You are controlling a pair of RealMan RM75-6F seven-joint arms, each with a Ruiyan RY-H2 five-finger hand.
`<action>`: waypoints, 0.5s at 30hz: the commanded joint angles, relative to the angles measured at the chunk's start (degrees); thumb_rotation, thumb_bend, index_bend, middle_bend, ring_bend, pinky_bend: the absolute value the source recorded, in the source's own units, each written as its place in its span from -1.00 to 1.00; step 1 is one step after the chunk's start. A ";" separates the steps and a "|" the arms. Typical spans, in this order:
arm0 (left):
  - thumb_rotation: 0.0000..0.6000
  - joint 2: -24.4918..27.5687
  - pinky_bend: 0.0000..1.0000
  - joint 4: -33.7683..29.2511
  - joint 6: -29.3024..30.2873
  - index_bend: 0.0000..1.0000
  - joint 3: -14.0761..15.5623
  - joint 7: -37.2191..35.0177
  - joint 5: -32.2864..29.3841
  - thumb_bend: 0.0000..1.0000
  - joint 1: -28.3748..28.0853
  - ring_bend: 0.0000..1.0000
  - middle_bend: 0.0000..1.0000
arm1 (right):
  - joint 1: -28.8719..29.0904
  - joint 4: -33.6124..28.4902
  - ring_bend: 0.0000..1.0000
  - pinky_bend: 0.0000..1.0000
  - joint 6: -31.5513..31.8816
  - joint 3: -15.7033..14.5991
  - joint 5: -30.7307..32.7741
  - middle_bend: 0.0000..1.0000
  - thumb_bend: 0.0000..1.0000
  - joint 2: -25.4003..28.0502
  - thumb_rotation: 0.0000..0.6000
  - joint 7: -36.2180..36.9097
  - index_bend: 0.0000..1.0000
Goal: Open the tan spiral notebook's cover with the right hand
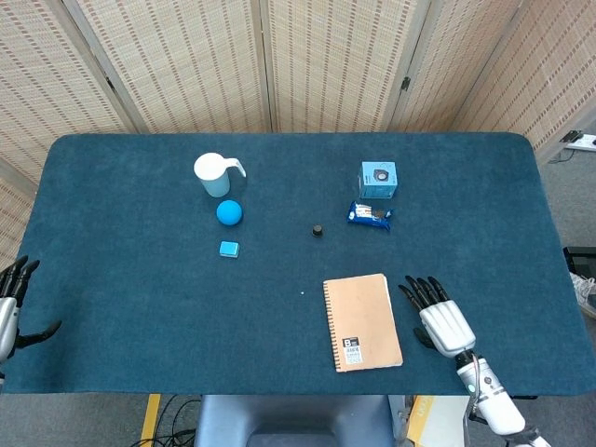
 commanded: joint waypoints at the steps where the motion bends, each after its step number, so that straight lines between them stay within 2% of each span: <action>1: 1.00 0.00 -0.64 0.36 0.08 -0.89 -0.14 -0.55 -0.02 -0.59 0.02 -0.97 -1.00 | 0.67 1.35 -1.00 -1.00 -0.19 0.32 -0.06 -1.00 -0.26 -1.17 1.00 1.19 -1.00; 15: 1.00 0.26 -0.64 0.11 -0.20 -0.89 -0.28 -0.31 -0.74 -0.59 0.09 -0.97 -1.00 | 3.44 6.49 -1.00 -1.00 -1.46 1.76 1.05 -1.00 -0.26 -5.39 1.00 6.14 -1.00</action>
